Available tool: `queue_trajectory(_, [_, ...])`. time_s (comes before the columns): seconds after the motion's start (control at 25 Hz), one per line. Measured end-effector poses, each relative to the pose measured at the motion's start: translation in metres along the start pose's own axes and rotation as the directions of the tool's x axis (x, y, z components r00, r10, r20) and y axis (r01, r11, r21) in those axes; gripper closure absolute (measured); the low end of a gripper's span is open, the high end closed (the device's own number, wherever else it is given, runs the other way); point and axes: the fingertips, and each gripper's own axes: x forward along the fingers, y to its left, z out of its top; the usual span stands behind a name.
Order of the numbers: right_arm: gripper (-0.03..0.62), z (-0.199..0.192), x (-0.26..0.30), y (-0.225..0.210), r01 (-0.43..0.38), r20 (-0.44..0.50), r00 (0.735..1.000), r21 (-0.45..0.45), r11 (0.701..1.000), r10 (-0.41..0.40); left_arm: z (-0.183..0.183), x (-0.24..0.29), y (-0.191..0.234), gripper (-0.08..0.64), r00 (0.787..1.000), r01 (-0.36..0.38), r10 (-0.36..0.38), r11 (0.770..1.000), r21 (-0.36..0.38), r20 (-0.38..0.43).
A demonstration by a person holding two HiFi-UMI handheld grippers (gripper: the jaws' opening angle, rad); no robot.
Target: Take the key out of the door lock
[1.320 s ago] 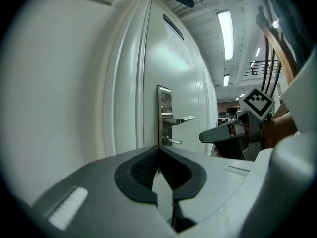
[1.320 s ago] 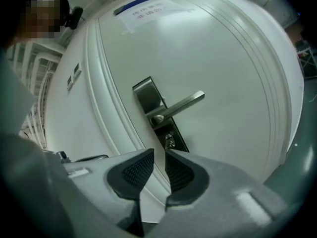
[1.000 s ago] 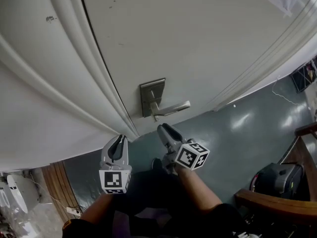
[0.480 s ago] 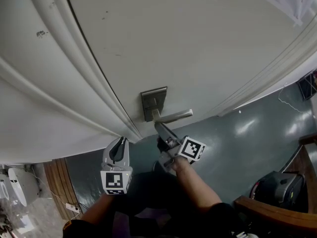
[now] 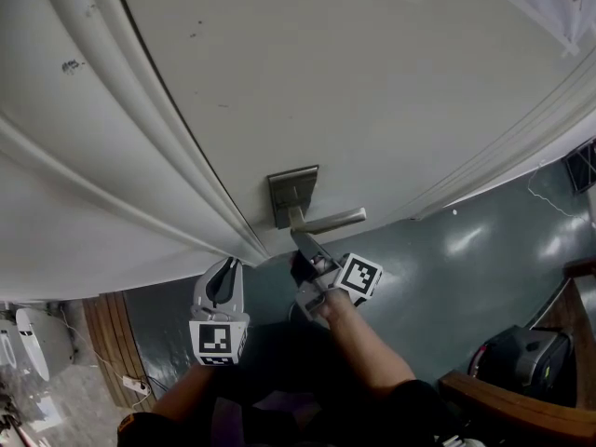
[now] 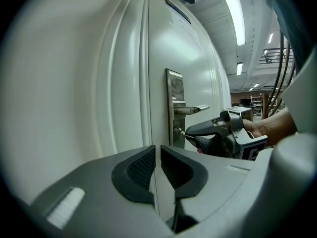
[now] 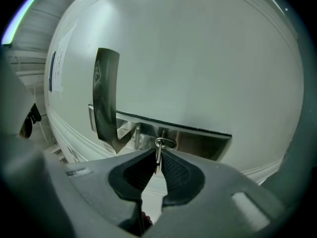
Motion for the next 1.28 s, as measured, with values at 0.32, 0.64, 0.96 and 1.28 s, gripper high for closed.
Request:
queue_trajectory(0.32, [0.572, 0.0, -0.002, -0.004, -0.005, 0.032, 0.999, 0.076, 0.997, 0.003, -0.001, 0.0, -0.001, 0.514, 1.0, 0.014, -0.014, 1.0, 0.003, 0.003])
queue_trajectory(0.64, [0.577, 0.0, -0.003, -0.006, -0.004, 0.054, 0.999, 0.132, 0.991, -0.004, 0.0, -0.003, 0.001, 0.515, 1.0, 0.022, -0.022, 1.0, -0.001, 0.009])
queue_trajectory(0.96, [0.578, -0.006, -0.014, -0.005, -0.011, 0.074, 0.997, 0.162, 0.987, -0.001, 0.0, -0.005, 0.004, 0.518, 0.999, 0.041, -0.04, 0.999, -0.009, 0.013])
queue_trajectory(1.28, [0.578, -0.027, -0.039, 0.003, -0.013, 0.087, 0.996, 0.174, 0.985, -0.002, -0.005, -0.008, 0.0, 0.519, 0.996, 0.084, -0.084, 0.996, -0.022, -0.004])
